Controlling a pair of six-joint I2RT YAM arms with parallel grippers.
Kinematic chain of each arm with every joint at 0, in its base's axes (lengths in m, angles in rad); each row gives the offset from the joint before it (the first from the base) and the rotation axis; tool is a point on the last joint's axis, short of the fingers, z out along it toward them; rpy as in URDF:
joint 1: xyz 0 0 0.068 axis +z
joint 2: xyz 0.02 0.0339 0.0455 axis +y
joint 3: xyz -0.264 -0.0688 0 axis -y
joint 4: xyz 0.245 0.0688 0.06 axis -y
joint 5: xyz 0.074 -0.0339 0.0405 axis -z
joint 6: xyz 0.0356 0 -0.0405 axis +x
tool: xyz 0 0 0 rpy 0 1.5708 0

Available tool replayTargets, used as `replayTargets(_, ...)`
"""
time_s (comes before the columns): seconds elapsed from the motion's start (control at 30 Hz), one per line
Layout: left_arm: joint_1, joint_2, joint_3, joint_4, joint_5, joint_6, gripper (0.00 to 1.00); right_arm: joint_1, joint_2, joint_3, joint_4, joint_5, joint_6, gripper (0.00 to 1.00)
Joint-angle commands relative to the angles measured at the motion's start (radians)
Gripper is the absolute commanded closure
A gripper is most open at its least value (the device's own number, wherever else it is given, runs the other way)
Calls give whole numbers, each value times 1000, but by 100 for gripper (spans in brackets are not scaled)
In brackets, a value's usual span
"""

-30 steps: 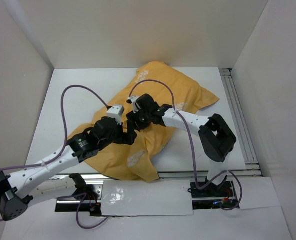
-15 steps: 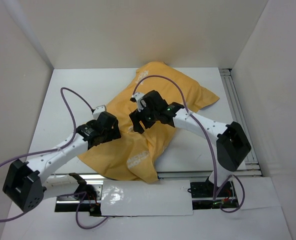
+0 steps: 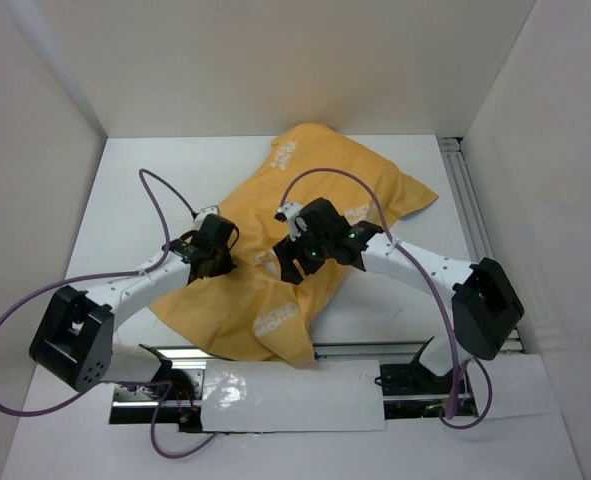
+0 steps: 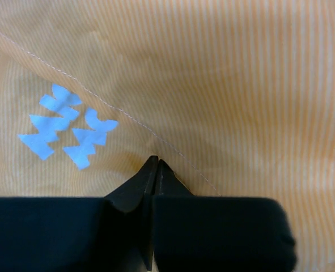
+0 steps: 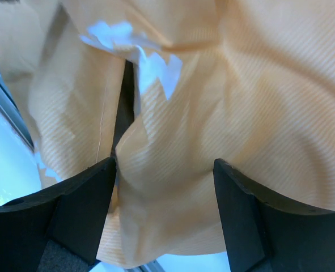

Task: Put the pillow into the pillowcase

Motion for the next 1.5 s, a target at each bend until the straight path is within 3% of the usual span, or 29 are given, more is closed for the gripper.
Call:
replayTargets(0.0, 4, 5, 43, 64, 23, 35, 95, 8, -38, -59, 6, 18, 49, 24)
replayTargets(0.1, 13, -6, 32, 83, 43, 44, 95, 8, -49, -94, 6, 27, 72, 25)
replayTargets(0.2, 23, -29, 32, 39, 24, 1, 74, 8, -58, -94, 6, 56, 82, 25)
replayTargets(0.23, 32, -38, 32, 29, 24, -11, 63, 8, -58, -94, 6, 69, 82, 26)
replayTargets(0.53, 62, -83, -28, 110, 108, -40, 50, 8, -24, -73, 6, 69, 82, 26)
replayTargets(0.73, 72, -166, -84, 201, 220, -27, 32, 8, -24, -82, 17, 69, 91, 26)
replayTargets(0.9, 72, -184, -85, 201, 221, -27, 28, 8, -24, -82, 26, 69, 91, 26)
replayTargets(1.0, 72, -195, -85, 210, 210, -27, 19, 8, -24, -82, 26, 69, 91, 26)
replayTargets(1.2, 72, -120, -94, 262, 259, -27, 17, 8, -24, -82, 26, 79, 91, 26)
replayTargets(1.4, 62, -106, -132, 292, 313, -7, 25, 8, -24, -91, 26, 90, 102, 26)
replayTargets(1.47, 62, -127, -161, 311, 313, -7, 34, 8, -24, -91, 26, 90, 102, 26)
